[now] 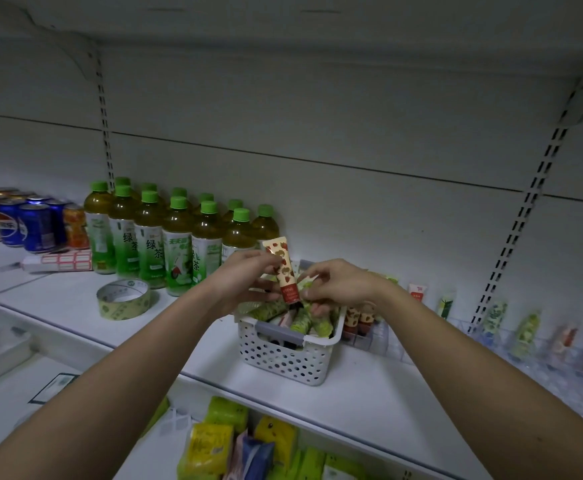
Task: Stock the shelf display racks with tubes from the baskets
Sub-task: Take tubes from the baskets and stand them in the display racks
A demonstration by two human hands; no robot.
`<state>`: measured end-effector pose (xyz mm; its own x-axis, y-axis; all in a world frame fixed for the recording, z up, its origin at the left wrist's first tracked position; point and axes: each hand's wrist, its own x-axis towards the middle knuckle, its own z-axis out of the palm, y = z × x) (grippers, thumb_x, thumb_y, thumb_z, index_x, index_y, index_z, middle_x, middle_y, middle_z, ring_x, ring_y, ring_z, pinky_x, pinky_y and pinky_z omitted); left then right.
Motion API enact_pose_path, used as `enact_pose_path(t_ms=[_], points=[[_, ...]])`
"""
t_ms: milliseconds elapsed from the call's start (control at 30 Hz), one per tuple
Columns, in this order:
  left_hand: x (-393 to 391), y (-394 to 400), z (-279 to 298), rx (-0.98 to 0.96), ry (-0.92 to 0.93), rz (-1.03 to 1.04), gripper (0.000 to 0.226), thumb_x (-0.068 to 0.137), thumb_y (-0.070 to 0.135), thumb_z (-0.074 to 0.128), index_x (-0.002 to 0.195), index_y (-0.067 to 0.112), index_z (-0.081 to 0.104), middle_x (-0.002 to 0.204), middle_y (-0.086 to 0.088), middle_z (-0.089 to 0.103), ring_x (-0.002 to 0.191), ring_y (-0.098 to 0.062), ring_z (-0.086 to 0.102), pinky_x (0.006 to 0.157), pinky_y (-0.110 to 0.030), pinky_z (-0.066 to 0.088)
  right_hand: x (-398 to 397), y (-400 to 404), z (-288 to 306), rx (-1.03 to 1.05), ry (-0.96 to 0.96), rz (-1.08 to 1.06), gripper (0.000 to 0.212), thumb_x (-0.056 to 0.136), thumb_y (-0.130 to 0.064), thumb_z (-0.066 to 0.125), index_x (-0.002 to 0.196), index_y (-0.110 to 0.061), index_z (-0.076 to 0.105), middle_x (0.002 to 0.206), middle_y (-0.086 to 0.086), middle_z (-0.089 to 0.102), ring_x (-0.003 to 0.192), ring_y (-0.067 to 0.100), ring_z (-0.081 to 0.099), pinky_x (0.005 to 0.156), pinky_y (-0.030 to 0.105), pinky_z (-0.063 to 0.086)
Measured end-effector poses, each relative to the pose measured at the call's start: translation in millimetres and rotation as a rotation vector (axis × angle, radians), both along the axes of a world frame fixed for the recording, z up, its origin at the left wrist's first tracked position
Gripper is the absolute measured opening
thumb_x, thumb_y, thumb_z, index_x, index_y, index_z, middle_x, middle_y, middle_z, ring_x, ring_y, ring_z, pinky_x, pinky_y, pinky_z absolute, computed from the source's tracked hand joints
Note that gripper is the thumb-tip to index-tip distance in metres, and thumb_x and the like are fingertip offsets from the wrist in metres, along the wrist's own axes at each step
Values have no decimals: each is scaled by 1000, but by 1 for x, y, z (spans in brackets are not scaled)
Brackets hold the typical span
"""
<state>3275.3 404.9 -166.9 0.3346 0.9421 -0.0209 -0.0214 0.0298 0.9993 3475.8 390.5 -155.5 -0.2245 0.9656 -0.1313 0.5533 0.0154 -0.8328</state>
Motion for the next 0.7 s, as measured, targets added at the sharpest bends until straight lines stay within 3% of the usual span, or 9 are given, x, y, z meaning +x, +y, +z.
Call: enact_pose_path(t_ms=[133,267,400,500,600,700], points=[[5,-5,8,5,-45,15,28,94,7,53,121,9,49,105,-21,61,74,-31,69,63,-32,59,5,-9,8,215,-108,-88,11,93,-10,65,103,-6,66,72,9,66,53,15,62,53,26,55],[14,-10,18,44,-90,4,21,94,3,52,114,9,52,109,-25,61,76,-33,72,59,-29,58,21,-17,25,342,-43,-203,7,93,-15,66,96,-9,67,74,11,70,61,19,67,63,31,60],[26,-15,28,121,-97,-35,17,97,11,56,112,3,55,99,-21,65,77,-32,73,60,-28,58,44,-26,44,443,19,-290,8,93,-14,66,96,-6,68,72,13,70,62,19,69,71,35,61],[36,-19,36,182,-44,-33,25,93,13,63,111,-3,58,99,-22,67,81,-34,72,66,-34,62,64,-35,56,491,47,-336,13,94,-11,64,98,1,69,69,13,67,60,20,67,66,30,61],[50,-23,44,261,31,-10,16,90,13,67,102,2,68,99,-18,70,88,-28,71,69,-34,61,83,-45,62,524,9,-375,13,95,-11,62,95,0,70,69,15,67,57,17,66,61,24,59],[67,-25,48,319,87,18,8,85,11,71,93,8,73,93,-13,73,89,-26,70,68,-31,60,100,-54,64,546,-42,-399,12,95,-10,62,93,-1,70,72,18,68,59,18,67,65,28,60]])
